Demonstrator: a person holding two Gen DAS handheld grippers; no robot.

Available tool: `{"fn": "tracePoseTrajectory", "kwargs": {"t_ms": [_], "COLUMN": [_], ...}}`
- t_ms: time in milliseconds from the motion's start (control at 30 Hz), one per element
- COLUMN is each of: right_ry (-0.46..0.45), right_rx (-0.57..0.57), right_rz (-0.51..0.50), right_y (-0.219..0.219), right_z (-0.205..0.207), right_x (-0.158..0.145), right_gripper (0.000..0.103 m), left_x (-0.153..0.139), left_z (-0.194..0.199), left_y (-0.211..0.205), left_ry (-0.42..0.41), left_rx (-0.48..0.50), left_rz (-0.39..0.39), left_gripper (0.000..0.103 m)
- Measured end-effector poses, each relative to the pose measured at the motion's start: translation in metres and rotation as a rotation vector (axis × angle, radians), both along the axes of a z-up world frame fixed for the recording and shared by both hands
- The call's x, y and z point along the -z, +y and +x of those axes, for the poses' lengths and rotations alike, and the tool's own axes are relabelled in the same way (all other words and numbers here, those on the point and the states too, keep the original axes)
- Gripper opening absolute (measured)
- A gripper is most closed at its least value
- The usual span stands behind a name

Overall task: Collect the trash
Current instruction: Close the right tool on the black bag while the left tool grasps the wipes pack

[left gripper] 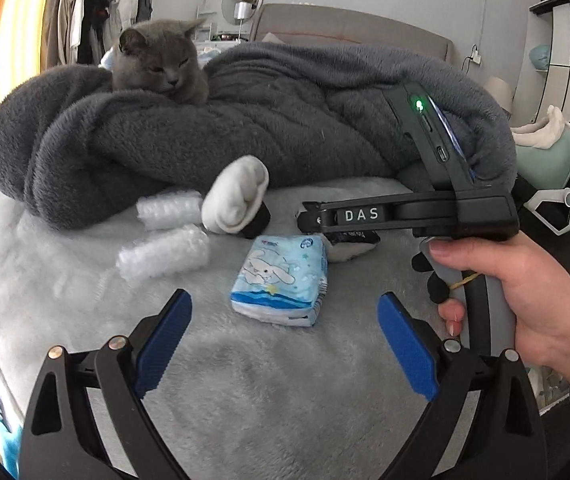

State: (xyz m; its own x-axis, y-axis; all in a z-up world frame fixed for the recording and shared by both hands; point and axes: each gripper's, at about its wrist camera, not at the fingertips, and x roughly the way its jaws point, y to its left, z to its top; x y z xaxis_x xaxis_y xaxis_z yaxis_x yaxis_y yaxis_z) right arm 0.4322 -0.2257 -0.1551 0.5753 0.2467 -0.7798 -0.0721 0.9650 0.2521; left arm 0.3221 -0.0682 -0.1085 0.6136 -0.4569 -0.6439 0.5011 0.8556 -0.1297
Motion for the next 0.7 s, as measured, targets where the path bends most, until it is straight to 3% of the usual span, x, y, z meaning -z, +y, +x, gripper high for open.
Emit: {"fn": "tracePoseTrajectory", "kwargs": {"t_ms": [167,333,700], "right_ry": [-0.021,-0.046,-0.097], "right_rx": [-0.043,-0.063,-0.088], "right_rz": [0.022,0.097,0.103], "right_y": [0.003,-0.005,-0.029], "right_z": [-0.003,-0.010,-0.022], "right_x": [-0.004,-0.011,-0.032], "right_gripper": [0.055,0.055,0.055], "left_x": [0.005,0.011,0.016], "left_z": [0.006,0.014,0.026], "left_y": [-0.009,-0.012,-0.020], "left_ry": [0.001,0.014,0.041], "left_rx": [-0.012,-0.032,-0.044], "left_rz": [0.038,0.029,0.010], "left_gripper": [0.095,0.092,0.082]}}
